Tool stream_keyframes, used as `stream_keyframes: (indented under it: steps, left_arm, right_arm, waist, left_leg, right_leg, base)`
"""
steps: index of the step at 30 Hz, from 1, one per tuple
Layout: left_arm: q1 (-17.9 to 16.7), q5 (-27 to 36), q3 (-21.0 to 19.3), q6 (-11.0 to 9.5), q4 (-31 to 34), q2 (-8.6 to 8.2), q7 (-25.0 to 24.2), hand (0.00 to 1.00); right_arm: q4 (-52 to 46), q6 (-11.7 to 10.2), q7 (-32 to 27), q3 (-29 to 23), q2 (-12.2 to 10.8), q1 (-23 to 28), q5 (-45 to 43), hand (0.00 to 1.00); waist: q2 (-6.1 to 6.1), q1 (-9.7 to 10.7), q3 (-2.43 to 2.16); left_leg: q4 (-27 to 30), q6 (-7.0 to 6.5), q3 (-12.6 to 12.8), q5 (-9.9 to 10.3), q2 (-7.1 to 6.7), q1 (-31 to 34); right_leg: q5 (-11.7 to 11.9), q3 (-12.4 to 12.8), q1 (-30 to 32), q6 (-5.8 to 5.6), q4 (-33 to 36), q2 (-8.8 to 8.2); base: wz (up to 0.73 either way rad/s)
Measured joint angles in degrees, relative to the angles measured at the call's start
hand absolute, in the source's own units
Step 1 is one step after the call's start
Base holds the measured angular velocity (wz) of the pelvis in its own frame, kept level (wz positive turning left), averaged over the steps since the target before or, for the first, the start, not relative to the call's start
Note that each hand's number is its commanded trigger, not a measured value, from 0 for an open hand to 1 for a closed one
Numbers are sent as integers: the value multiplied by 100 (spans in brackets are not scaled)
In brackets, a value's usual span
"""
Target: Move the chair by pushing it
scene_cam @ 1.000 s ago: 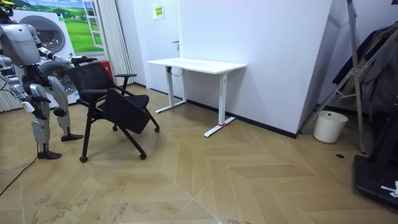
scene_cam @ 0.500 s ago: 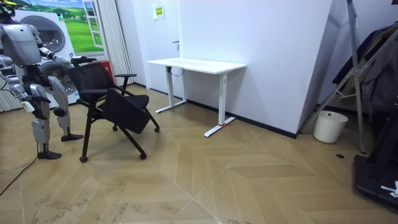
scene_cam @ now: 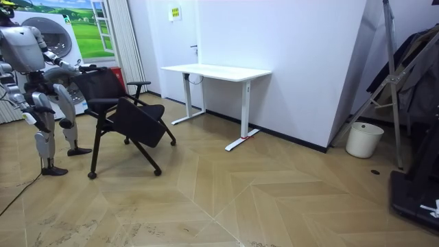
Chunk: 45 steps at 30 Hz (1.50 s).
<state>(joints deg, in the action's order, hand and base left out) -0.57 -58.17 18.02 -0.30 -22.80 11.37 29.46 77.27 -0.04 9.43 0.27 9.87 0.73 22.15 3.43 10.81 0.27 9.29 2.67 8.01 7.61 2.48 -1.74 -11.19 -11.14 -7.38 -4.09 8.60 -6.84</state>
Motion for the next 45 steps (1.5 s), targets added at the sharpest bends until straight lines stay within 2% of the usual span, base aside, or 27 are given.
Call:
stream_keyframes:
  steps: [6, 12, 18, 19, 20, 21, 28, 30, 36, 39, 41, 45]
  left_arm:
    - [203, -21, -12, -12, -314, -9, -192, 0]
    - [492, -142, -95, -9, -914, -6, -72, 0]
    - [699, -141, -200, 63, -1344, -11, 15, 0]
    - [711, -141, -210, 66, -1373, -13, 20, 23]
    - [731, -141, -216, 80, -1420, -13, 29, 55]
    - [737, -142, -217, 108, -1433, -14, 29, 100]
    - [733, -263, -235, 240, -1423, -26, 26, 100]
    - [823, -350, -260, 298, -1408, -22, 26, 100]
    - [948, -541, -308, 449, -1436, 13, 8, 100]
    - [940, -565, -232, 448, -1424, 27, 30, 100]
    - [944, -573, -95, 414, -1404, 99, 40, 100]
    - [957, -573, -81, 366, -1410, 105, 39, 100]
  right_arm:
    - [-167, -10, 9, -48, 2, 127, 4, 0]
    - [-325, -3, -19, -214, 0, 284, 13, 0]
    - [-379, 19, -56, -395, -1, 350, -1, 0]
    - [-379, 19, -55, -396, -1, 354, -1, 0]
    - [-379, 19, -53, -399, 1, 358, 0, 0]
    - [-379, 19, -50, -399, 3, 359, 0, 0]
    - [-374, 19, -47, -395, 8, 366, 3, 0]
    - [-372, 19, -49, -395, 15, 369, -3, 0]
    - [-368, 35, -47, -397, 63, 366, -11, 0]
    - [-370, 95, -50, -400, 111, 364, -47, 0]
    - [-369, 127, -57, -400, 122, 346, -62, 0]
    - [-371, 135, -145, -400, 127, 275, -315, 0]
  waist:
    - [10, -18, 9]
    - [19, -20, 10]
    - [57, 18, -15]
    - [58, 21, -17]
    - [59, 24, -18]
    - [60, 26, -18]
    - [42, 23, -26]
    - [33, 30, -31]
    - [29, 163, -33]
    - [30, 177, -33]
    - [31, 164, -34]
    - [30, 172, -34]
  left_leg:
    - [-18, -2, 44, -1, 5, -119]
    - [-60, -4, 123, -2, 5, -232]
    - [-90, -3, 178, -2, 5, -300]
    - [-90, -3, 181, -2, 5, -306]
    - [-90, -3, 190, -2, 5, -319]
    - [-91, -3, 198, -2, 4, -327]
    - [-105, -3, 221, -2, 5, -372]
    - [-104, -3, 228, -2, 4, -379]
    - [-119, -3, 245, -2, 4, -384]
    - [-161, -3, 270, -2, 3, -399]
    - [-162, -3, 269, -1, 1, -398]
    - [-161, -3, 267, -1, 1, -396]
  right_leg:
    - [-1, 73, -81, -2, 2, 4]
    - [-2, 215, -129, -4, -7, 14]
    - [-2, 286, -147, -4, -10, 14]
    - [-2, 291, -152, -4, -10, 14]
    - [-2, 299, -163, -4, -10, 13]
    - [-2, 305, -167, -4, -9, 12]
    - [-5, 350, -182, -7, -8, 12]
    - [-5, 367, -182, -8, -7, 12]
    - [-5, 387, -185, -8, -22, 12]
    - [-4, 398, -185, -6, -53, 13]
    - [-4, 392, -190, -6, -55, 13]
    - [-4, 382, -199, -6, -68, 15]
  base:
    - [-4]
    - [-8]
    - [-5]
    - [-3]
    - [-3]
    - [-3]
    - [-2]
    - [0]
    - [-1]
    - [-3]
    - [0]
    - [1]
